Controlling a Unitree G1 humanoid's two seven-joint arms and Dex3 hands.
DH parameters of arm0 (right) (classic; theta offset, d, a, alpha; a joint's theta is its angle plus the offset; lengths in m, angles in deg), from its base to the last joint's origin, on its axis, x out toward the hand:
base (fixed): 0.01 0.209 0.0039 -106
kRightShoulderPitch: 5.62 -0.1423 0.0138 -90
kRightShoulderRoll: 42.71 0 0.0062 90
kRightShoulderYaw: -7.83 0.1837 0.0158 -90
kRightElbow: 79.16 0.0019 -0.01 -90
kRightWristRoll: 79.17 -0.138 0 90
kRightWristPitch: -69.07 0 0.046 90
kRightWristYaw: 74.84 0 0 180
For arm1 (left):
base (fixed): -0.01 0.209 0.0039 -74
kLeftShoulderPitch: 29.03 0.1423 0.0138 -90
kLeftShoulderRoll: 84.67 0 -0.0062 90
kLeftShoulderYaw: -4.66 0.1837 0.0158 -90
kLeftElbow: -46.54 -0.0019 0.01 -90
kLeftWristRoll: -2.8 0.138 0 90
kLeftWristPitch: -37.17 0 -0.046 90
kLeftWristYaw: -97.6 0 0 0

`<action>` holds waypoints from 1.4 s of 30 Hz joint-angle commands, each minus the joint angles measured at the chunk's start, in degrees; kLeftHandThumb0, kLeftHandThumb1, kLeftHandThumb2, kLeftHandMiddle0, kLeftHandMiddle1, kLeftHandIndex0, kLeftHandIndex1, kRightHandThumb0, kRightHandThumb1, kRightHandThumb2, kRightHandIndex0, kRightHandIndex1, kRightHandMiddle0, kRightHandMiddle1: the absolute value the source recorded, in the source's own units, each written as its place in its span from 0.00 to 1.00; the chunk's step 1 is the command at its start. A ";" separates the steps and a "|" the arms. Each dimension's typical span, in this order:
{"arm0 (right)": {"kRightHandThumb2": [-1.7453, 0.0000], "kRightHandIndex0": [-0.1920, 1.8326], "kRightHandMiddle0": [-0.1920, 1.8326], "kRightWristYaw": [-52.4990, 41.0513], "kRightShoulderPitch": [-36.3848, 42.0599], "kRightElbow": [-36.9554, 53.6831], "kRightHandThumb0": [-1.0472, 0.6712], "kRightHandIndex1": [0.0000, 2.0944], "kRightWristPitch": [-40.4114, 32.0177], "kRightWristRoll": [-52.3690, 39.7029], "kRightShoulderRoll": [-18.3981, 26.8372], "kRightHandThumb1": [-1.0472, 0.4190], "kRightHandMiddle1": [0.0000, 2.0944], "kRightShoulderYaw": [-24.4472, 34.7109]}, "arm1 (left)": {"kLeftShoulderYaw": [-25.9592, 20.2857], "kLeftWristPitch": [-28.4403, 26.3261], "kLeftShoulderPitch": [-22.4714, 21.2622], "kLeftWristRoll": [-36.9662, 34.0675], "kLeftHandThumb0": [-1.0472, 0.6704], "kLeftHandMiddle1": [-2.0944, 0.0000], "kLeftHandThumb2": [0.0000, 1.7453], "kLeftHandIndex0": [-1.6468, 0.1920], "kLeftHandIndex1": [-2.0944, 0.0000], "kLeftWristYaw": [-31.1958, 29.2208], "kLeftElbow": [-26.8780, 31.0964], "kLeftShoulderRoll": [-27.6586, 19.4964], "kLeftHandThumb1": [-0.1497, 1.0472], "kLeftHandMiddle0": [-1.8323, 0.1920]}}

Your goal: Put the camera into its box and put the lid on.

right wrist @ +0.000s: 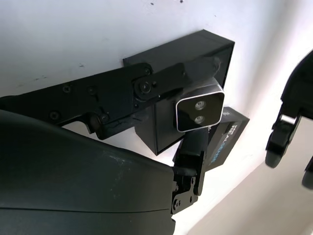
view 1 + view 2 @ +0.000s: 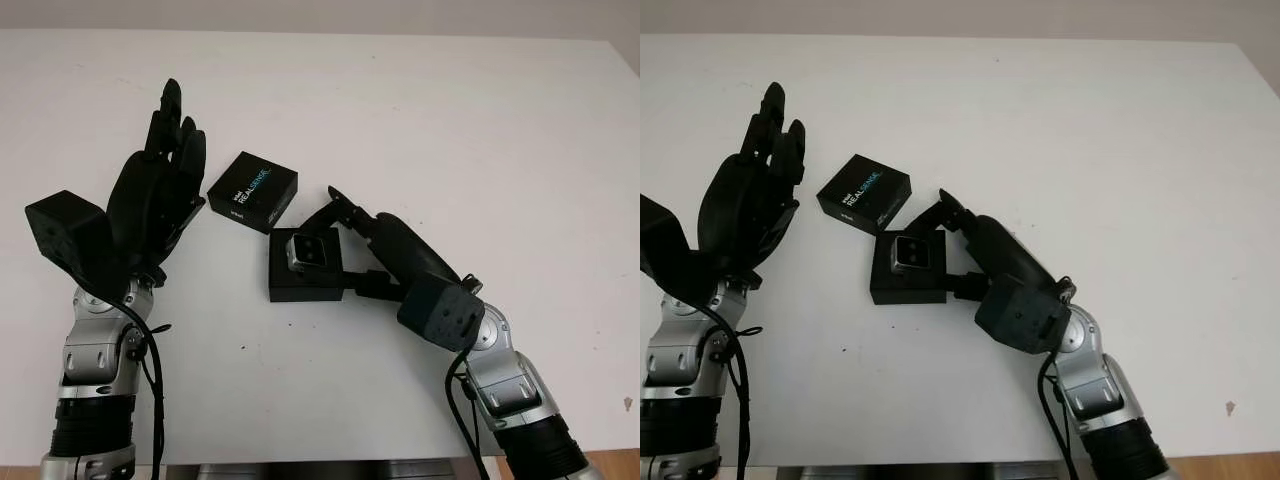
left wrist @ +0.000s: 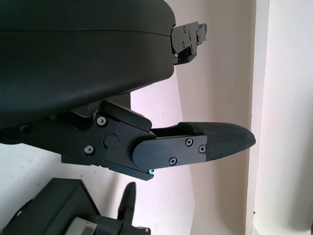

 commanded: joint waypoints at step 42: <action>0.97 0.24 0.18 18.45 -1.21 -6.45 0.28 0.11 19.79 0.91 -3.42 0.11 0.42 6.35 | 0.06 1.12 0.77 0.07 0.15 1.00 0.30 1.00 1.00 -0.51 0.75 0.02 1.00 1.00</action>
